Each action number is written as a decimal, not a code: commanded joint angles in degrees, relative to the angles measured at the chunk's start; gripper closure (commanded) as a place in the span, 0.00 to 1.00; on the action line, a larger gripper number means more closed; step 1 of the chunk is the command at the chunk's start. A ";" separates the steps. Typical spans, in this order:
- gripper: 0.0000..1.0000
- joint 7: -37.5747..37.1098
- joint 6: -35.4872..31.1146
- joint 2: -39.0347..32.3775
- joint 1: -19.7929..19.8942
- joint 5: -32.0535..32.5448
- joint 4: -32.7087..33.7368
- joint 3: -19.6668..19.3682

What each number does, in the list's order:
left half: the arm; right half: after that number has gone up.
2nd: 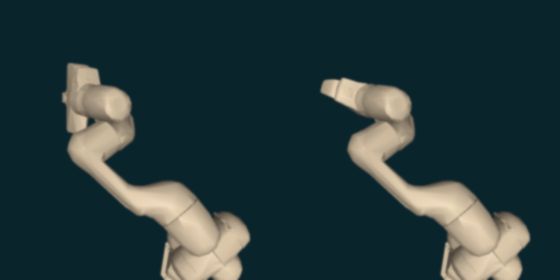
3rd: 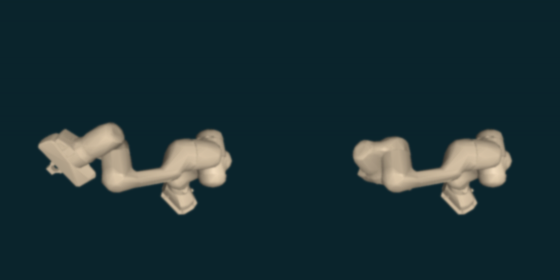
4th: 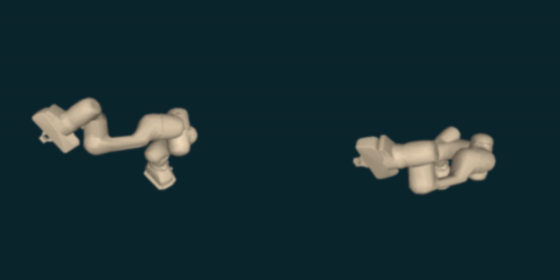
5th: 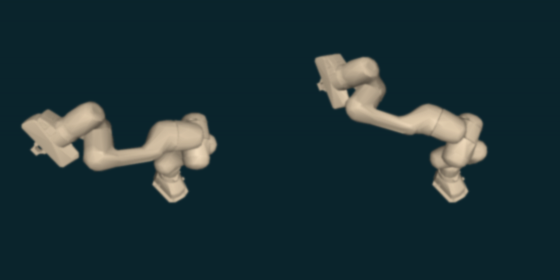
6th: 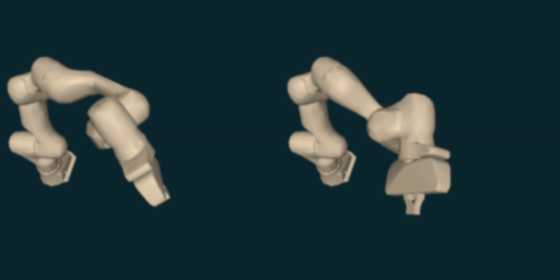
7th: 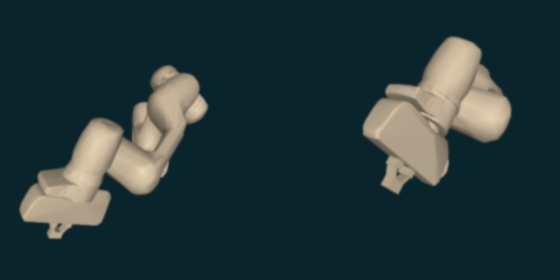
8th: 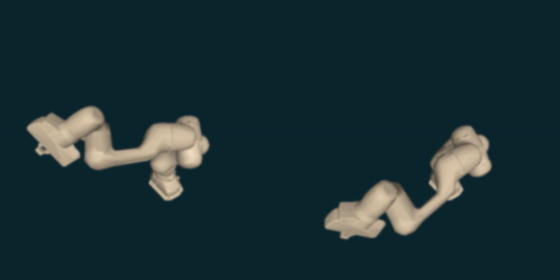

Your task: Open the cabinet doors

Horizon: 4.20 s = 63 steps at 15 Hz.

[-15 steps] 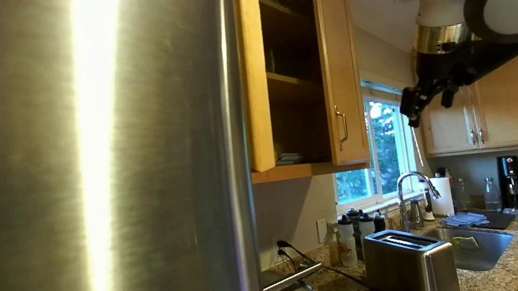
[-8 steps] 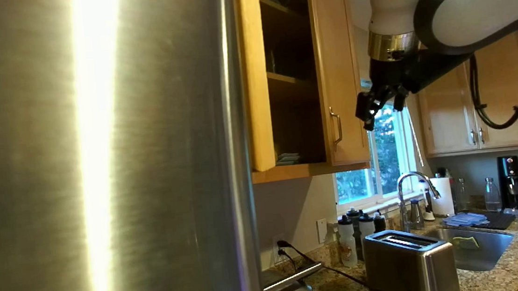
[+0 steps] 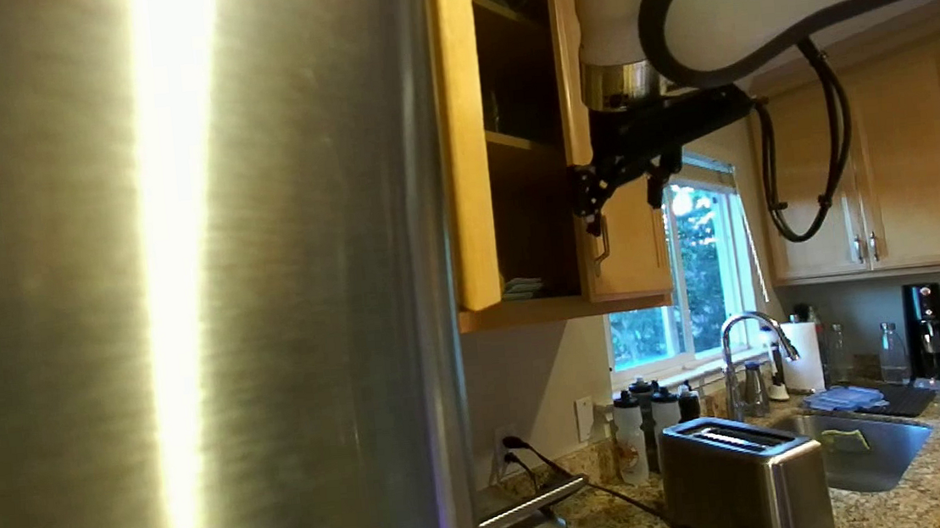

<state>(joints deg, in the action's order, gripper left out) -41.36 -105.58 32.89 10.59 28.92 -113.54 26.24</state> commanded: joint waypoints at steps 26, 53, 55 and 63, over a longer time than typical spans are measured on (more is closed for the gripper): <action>0.00 -36.77 9.17 -20.42 -14.13 29.50 14.47 -12.38; 0.00 -25.77 20.57 12.86 -6.08 20.89 -12.52 -32.68; 0.00 -20.81 19.90 12.76 -6.41 20.24 -12.81 -32.21; 0.00 -2.03 14.26 11.30 -8.56 16.98 -15.01 -31.40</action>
<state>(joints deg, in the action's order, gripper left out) -49.55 -88.37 43.01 3.10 47.76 -126.45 -4.79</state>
